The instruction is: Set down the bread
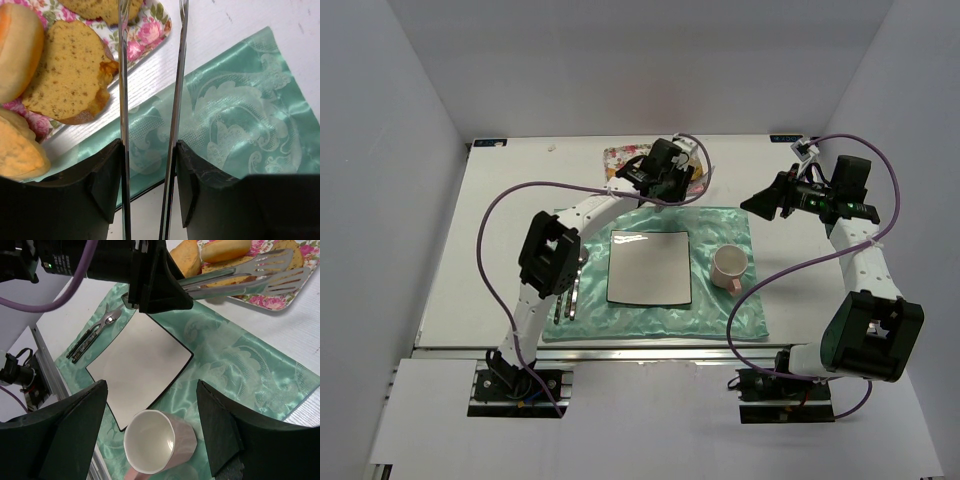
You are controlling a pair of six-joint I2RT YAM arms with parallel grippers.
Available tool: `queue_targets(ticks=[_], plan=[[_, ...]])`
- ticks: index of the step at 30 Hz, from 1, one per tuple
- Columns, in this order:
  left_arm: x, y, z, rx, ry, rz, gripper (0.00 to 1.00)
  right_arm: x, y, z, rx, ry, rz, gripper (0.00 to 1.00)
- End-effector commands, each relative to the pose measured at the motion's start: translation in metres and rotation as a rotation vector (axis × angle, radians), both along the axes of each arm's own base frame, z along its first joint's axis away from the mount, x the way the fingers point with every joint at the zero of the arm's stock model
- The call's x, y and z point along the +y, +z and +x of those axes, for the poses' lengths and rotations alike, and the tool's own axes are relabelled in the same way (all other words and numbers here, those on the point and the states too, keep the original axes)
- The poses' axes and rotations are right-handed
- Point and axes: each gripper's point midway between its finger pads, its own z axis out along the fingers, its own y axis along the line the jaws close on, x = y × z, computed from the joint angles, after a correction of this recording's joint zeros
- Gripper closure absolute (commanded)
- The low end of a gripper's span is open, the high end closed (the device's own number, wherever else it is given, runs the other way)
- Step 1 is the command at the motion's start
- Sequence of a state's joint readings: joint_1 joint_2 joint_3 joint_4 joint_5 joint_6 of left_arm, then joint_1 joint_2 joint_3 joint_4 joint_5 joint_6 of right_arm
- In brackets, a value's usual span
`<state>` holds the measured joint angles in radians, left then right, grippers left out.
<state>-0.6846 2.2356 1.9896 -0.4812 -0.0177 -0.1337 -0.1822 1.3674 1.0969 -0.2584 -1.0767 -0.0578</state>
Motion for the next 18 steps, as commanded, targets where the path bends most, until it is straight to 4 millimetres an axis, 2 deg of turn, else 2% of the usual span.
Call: queue_targets(ticks=[1, 9, 14, 18], plan=[[-0.001, 0.018, 0.005, -0.050, 0.009, 0.006, 0.46, 0.001, 0.008, -0.003, -0.038, 0.013, 0.008, 0.23], [0.010, -0.008, 0.009, -0.041, 0.064, 0.076, 0.49, 0.002, 0.009, -0.002, -0.036, 0.019, 0.012, 0.23], [0.009, -0.012, 0.018, -0.063, 0.087, 0.096, 0.52, 0.002, 0.009, -0.003, -0.038, 0.020, 0.014, 0.23], [0.010, -0.020, 0.017, -0.053, 0.085, 0.109, 0.56, 0.001, 0.010, -0.003, -0.041, 0.019, 0.013, 0.23]])
